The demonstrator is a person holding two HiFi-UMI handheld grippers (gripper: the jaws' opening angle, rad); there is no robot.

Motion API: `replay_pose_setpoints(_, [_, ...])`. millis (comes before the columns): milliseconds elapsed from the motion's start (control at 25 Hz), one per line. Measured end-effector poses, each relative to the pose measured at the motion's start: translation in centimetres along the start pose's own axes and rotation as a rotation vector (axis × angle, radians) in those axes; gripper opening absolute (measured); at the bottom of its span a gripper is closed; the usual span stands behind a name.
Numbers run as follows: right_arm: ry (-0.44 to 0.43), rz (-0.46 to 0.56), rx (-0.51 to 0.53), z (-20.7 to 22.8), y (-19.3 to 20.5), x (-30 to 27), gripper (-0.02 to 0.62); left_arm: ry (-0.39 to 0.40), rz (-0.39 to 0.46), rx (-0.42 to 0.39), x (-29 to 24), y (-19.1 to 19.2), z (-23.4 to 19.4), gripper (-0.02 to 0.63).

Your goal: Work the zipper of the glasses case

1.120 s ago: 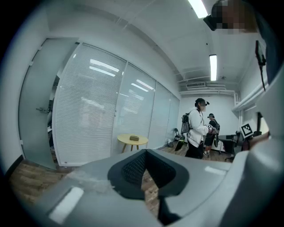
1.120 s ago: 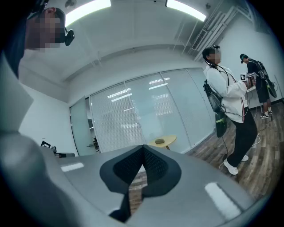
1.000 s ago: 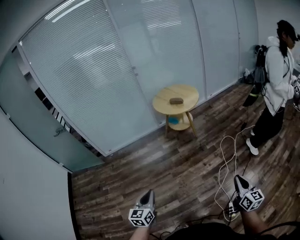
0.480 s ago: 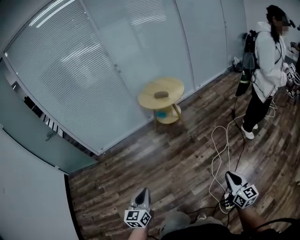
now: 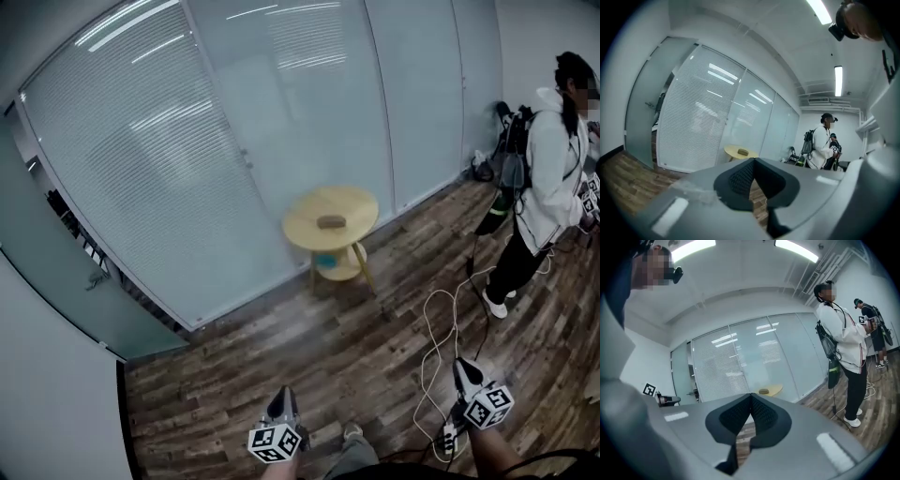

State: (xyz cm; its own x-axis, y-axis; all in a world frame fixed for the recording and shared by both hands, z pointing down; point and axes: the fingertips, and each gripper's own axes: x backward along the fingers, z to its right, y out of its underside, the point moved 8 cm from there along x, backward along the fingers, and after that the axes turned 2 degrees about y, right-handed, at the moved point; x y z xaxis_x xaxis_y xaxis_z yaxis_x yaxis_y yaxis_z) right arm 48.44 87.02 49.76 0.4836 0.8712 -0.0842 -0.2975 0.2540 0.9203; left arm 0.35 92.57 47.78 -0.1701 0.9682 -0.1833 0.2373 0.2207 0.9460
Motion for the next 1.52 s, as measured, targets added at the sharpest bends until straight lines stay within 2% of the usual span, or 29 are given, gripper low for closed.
replay_pose_setpoints(120, [-0.011,0.033,0.007,-0.8,-1.8,-4.4,0.005,0.131,0.022,-0.080,-5.5,-2.5,-0.9,0.002])
replay_pose_setpoints(200, [0.004,0.019,0.026,-1.1,-2.0,-6.9,0.005,0.184,0.022,-0.110,-8.2,-4.0,-2.0,0.002])
replay_pose_setpoints(280, [0.011,0.015,0.013,-1.6,-2.4,-9.1,0.005,0.200,0.020,-0.137,-10.5,-5.1,-3.5,0.002])
replay_pose_setpoints(440, [0.024,0.012,0.031,-3.4,-1.8,-13.3,0.005,0.185,0.064,-0.240,-13.9,-7.6,-8.0,0.002])
replay_pose_setpoints(600, [0.027,0.000,0.042,-5.3,-1.7,-17.2,0.005,0.246,0.046,-0.215,-17.0,-7.4,-10.9,0.002])
replay_pose_setpoints(760, [-0.005,-0.024,0.117,-5.7,-2.7,-20.3,0.005,0.232,0.012,-0.167,-19.9,-6.5,-12.8,0.002])
replay_pose_setpoints(920, [0.001,-0.033,0.076,-3.0,-3.2,-24.2,0.005,0.252,-0.009,-0.167,-23.9,-7.4,-13.8,0.002])
replay_pose_setpoints(1040, [-0.008,-0.052,0.056,-1.1,-3.6,-29.7,0.005,0.214,-0.015,-0.174,-27.6,-9.3,-15.7,0.002])
replay_pose_setpoints(1160, [-0.053,-0.061,0.064,-0.2,-5.2,-35.9,0.005,0.175,-0.039,-0.170,-30.6,-11.3,-17.4,0.002])
replay_pose_setpoints(1360, [-0.137,-0.027,0.043,2.6,-6.5,-43.7,0.005,0.092,-0.075,-0.170,-34.6,-12.0,-19.0,0.002])
replay_pose_setpoints(1520, [-0.192,-0.023,0.041,4.7,-8.2,-49.5,0.005,0.087,-0.062,-0.168,-39.3,-14.0,-18.7,0.002])
